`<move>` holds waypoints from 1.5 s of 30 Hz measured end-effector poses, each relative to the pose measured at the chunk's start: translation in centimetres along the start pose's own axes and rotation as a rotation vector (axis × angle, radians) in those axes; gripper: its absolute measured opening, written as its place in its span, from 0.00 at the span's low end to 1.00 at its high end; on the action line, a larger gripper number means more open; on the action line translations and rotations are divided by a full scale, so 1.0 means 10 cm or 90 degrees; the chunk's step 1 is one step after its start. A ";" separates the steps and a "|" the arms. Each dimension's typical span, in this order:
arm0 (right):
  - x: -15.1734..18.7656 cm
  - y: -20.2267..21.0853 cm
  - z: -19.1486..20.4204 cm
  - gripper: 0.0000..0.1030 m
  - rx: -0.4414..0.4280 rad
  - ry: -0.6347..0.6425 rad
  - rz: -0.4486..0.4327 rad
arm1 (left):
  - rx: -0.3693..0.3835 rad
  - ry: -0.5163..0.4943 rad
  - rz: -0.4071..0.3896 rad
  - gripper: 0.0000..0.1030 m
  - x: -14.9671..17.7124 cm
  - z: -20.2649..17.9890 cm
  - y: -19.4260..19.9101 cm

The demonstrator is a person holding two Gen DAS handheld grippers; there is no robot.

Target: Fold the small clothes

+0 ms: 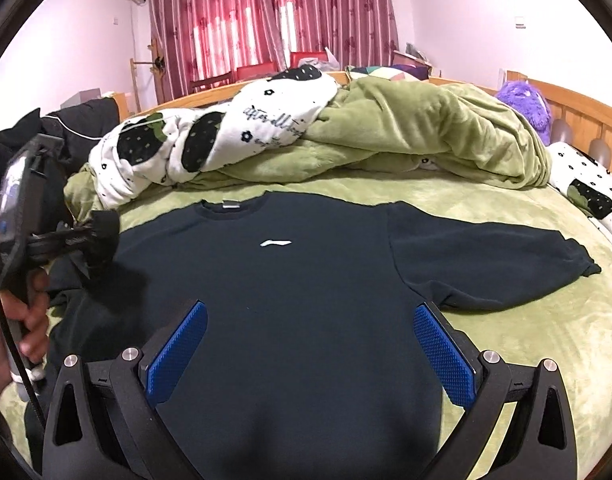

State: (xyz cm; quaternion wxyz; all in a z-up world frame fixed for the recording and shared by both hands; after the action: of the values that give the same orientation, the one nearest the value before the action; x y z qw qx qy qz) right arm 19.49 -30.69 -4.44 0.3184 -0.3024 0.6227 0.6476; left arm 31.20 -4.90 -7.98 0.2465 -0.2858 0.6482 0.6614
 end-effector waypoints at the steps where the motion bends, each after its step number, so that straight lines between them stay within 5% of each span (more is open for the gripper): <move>1: 0.01 -0.01 -0.03 0.99 0.004 0.002 0.003 | 0.005 0.003 0.011 0.11 0.04 -0.04 -0.05; 8: 0.00 -0.07 -0.09 0.99 0.013 0.003 0.010 | 0.034 0.018 0.056 0.14 0.16 -0.10 -0.23; 15: 0.05 -0.13 0.06 0.99 0.012 0.030 0.018 | 0.025 0.018 0.025 0.56 0.17 0.17 -0.02; 22: 0.21 -0.21 0.45 0.98 -0.041 0.071 0.037 | -0.021 0.043 0.001 0.58 0.22 1.00 0.26; 26: 0.29 -0.27 0.72 0.77 -0.089 0.078 0.040 | -0.080 0.060 -0.022 0.61 0.27 1.62 0.38; 34: 0.02 -0.70 1.38 0.77 -0.212 -0.003 0.101 | -0.112 0.137 -0.022 0.61 0.37 2.67 0.26; 45: 0.00 -1.76 2.06 0.78 -0.192 -0.040 0.201 | -0.109 0.130 -0.055 0.61 0.35 2.99 -0.01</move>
State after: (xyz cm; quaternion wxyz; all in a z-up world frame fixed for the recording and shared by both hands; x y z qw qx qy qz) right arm 33.45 -9.70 -14.38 0.1834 -0.2254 0.5481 0.7843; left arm 27.01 24.75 -10.58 0.1826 -0.3993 0.5980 0.6706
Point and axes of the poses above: each gripper's, at about its wrist camera, not at the fingertips, and y roughly against the way its jaws point, z to its left, x to its underside, the point moved 4 cm from there along -y, roughly the way its jaws point, and after that the axes turned 3 degrees about y, right-handed, at the moved point
